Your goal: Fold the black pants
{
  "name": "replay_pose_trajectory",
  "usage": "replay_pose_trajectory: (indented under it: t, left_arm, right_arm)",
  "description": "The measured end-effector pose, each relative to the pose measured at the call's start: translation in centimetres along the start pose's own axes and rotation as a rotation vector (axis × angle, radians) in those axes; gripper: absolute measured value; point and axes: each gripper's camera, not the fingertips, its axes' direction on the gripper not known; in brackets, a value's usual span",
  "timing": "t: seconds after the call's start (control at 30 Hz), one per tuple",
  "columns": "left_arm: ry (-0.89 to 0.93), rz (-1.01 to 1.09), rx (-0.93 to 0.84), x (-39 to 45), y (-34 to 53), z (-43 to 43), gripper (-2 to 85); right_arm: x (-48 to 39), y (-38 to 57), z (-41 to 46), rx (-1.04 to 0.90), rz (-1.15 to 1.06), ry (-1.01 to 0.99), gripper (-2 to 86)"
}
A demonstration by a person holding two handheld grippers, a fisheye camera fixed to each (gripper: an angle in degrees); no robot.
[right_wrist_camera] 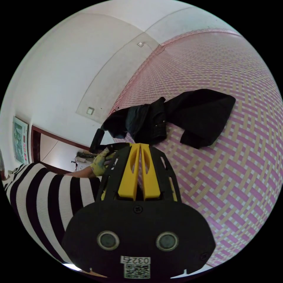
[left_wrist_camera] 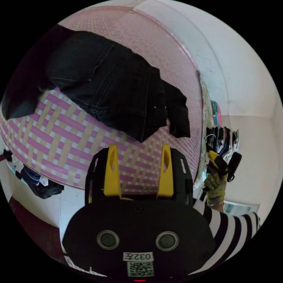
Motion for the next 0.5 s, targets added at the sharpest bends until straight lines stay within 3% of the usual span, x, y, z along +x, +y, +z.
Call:
replay_pose_trajectory:
  t: [0.13, 0.3, 0.37, 0.5]
  left_arm:
    - [-0.077, -0.088, 0.015, 0.9, -2.4, 0.1, 14.5]
    - [-0.163, -0.276, 0.05, -0.4, -3.5, -1.8, 4.5]
    - [-0.081, -0.32, 0.088, -2.2, -2.3, -3.2, 1.4]
    - [0.268, -0.326, 0.303, -6.7, 3.3, -8.1, -0.6]
  right_arm:
    - [1.6, -0.7, 0.2, -0.037, -0.001, -0.003, -1.0]
    - [4.3, -2.3, 1.2, -0.133, -0.024, -0.034, -1.0]
    - [5.0, -3.3, 1.2, -0.157, -0.045, -0.031, -1.0]
    - [6.7, -6.2, 1.3, -0.203, -0.084, -0.03, -1.0]
